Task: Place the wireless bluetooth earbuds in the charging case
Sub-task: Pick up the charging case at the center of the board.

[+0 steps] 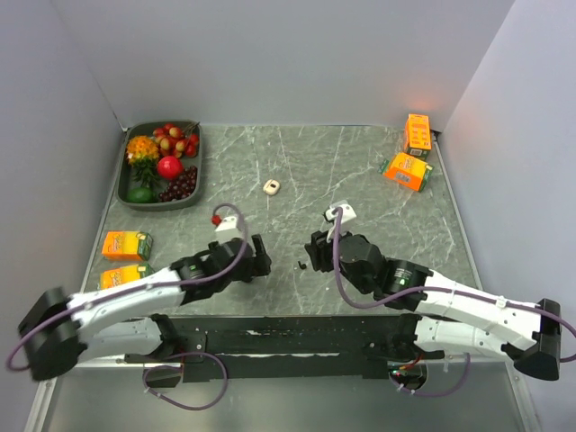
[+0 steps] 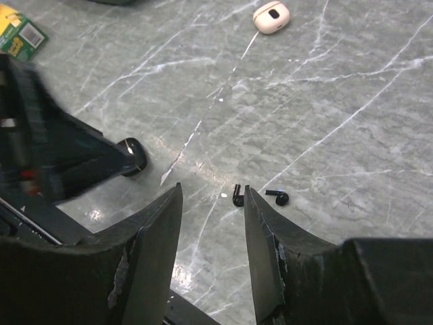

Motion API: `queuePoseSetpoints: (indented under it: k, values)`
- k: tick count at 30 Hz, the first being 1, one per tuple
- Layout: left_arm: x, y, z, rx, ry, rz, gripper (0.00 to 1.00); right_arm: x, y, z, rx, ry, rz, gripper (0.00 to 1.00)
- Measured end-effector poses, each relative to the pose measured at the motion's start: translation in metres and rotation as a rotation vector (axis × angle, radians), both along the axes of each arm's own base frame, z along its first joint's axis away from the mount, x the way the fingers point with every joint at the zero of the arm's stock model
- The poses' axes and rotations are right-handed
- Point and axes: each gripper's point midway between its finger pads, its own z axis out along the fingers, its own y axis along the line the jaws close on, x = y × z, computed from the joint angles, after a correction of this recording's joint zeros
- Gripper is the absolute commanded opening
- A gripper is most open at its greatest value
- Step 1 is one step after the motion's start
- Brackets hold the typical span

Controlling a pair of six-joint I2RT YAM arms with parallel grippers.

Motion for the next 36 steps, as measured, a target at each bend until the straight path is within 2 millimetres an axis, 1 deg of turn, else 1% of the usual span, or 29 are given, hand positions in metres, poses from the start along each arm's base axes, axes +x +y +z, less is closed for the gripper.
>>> queuePoseSetpoints:
  k: [2,4,6,9,14,21,24,28,33,36]
  values:
    - [0.000,-0.001,-0.018,0.082,0.047,0.008,0.96,0.001,0.001,-0.002,-0.007,0.005,0.000,0.49]
    - [-0.004,0.000,-0.036,0.161,0.094,-0.001,0.96,0.001,0.002,-0.004,-0.012,0.009,0.000,0.49]
    - [-0.007,0.004,-0.046,0.214,0.123,-0.004,0.96,0.001,0.003,-0.005,-0.017,0.013,0.001,0.49]
    - [-0.007,0.008,-0.049,0.270,0.138,0.000,0.96,0.000,0.002,-0.005,-0.017,0.014,0.002,0.49]
    - [0.000,0.009,-0.045,0.308,0.134,0.003,0.96,0.000,0.002,-0.002,-0.004,0.011,0.002,0.50]
    - [0.008,0.023,-0.048,0.346,0.153,-0.004,0.98,-0.001,0.001,0.001,0.006,0.006,0.004,0.49]
    - [0.011,0.026,-0.050,0.349,0.164,-0.017,0.99,-0.001,0.000,0.003,0.014,0.002,0.004,0.49]
    - [0.010,0.024,-0.058,0.359,0.193,-0.055,0.99,-0.001,0.000,0.005,0.021,0.002,0.009,0.49]
    - [0.002,0.017,-0.077,0.373,0.246,-0.124,0.96,-0.001,0.001,0.005,0.020,0.002,0.017,0.49]
    - [-0.002,0.016,-0.082,0.378,0.267,-0.148,0.95,-0.001,0.000,0.005,0.020,0.000,0.018,0.49]
